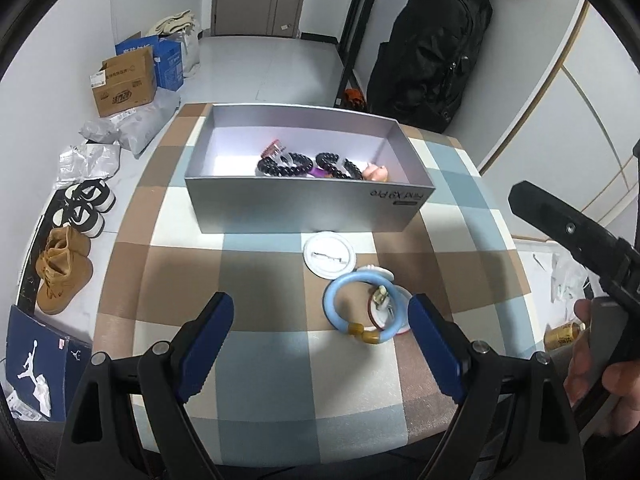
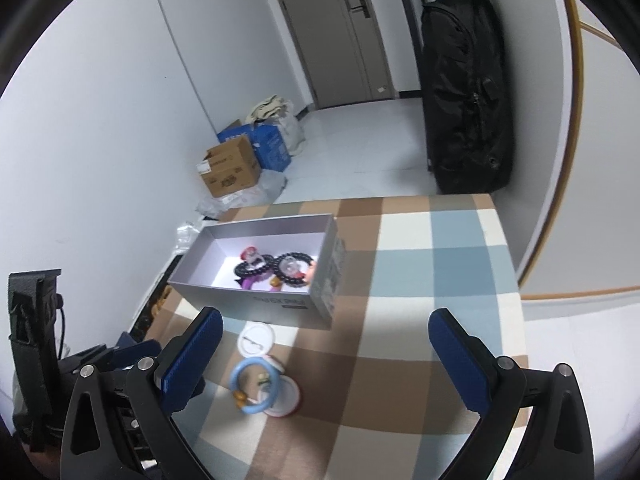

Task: Organize jewelry
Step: 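Withdraw both tools from the box toward the blue ring, then grasp the blue ring with gold beads with the left tool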

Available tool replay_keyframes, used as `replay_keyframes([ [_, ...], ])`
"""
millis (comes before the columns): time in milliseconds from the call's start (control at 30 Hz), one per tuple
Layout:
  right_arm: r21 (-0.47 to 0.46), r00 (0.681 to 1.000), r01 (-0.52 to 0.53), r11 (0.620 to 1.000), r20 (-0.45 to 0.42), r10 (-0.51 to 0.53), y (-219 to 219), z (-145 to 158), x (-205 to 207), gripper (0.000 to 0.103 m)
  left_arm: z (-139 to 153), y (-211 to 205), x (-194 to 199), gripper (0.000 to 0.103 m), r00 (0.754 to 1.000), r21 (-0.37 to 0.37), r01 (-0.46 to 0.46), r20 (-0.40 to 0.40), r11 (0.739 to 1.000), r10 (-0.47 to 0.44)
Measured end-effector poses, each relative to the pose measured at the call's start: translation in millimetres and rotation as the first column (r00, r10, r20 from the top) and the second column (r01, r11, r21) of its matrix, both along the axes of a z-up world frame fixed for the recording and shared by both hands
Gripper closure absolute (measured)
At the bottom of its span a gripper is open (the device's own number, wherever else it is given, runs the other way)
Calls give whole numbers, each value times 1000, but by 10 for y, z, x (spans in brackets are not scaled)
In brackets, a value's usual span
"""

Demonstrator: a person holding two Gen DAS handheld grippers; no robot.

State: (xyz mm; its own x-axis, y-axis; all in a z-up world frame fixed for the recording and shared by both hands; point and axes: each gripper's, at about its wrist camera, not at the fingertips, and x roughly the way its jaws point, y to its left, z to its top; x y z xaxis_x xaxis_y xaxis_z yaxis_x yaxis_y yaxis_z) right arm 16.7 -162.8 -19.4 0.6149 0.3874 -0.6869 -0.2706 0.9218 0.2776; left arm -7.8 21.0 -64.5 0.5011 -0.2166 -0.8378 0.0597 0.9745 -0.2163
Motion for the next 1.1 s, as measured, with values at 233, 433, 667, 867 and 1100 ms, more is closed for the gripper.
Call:
replay_keyframes([
  [233, -24, 1000, 16, 1000, -10, -16, -23, -42, 4, 0, -122, -119, -5, 17, 999, 23, 49, -13, 999, -49],
  [433, -25, 1000, 24, 999, -19, -24, -59, -61, 15, 0, -276, -274, 35, 17, 994, 55, 100, -55, 993, -97],
  [667, -25, 1000, 18, 1000, -23, -19, -78, -80, 27, 0, -304, -285, 94, 17, 992, 38, 95, -86, 995, -91],
  [867, -26, 999, 14, 1000, -40, -15, -86, -103, 37, 0, -356, -339, 163, 18, 993, 78, 75, -98, 994, -67],
  [1100, -24, 998, 21, 999, -52, -22, -123, -126, 50, 0, -357, -423, 168, 25, 991, 128, 90, -108, 988, -77],
])
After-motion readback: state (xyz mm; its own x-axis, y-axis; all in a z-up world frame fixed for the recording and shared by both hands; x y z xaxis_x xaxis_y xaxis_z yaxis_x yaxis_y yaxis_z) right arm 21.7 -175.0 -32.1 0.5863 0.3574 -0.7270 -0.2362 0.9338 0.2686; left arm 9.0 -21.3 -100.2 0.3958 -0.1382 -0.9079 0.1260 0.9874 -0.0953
